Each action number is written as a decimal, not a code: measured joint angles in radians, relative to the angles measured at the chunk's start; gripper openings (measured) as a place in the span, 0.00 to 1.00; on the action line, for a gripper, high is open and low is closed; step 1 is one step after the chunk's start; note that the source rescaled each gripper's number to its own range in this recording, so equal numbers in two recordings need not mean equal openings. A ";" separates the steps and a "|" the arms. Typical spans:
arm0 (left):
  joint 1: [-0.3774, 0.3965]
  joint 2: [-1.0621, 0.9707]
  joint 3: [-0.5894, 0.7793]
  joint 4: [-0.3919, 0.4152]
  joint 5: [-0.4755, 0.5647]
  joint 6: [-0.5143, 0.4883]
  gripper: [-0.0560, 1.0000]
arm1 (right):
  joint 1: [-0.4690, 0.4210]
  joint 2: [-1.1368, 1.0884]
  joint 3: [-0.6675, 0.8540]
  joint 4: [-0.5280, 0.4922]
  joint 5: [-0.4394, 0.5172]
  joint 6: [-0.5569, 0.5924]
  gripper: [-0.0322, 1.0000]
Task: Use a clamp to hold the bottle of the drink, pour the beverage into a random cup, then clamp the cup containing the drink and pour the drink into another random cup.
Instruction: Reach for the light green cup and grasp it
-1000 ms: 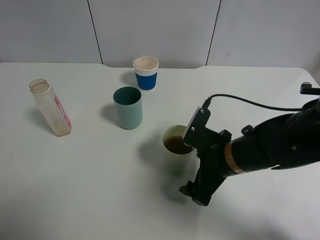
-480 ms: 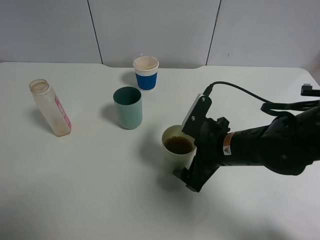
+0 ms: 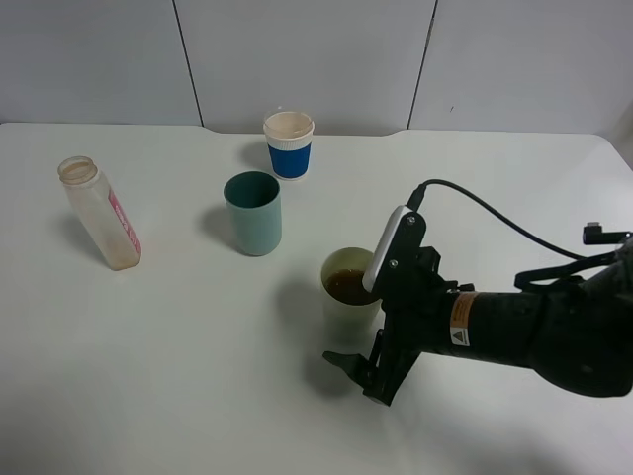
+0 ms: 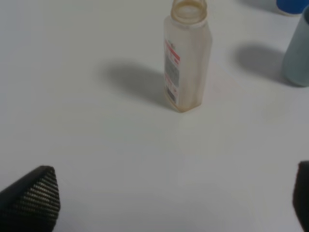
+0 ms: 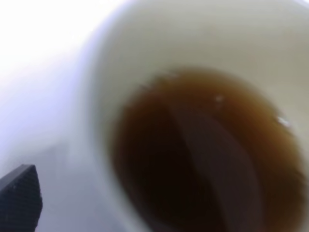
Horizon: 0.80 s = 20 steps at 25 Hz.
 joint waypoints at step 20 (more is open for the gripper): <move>0.000 0.000 0.000 0.000 0.000 0.000 0.93 | 0.000 0.172 0.064 -0.006 -0.311 0.007 1.00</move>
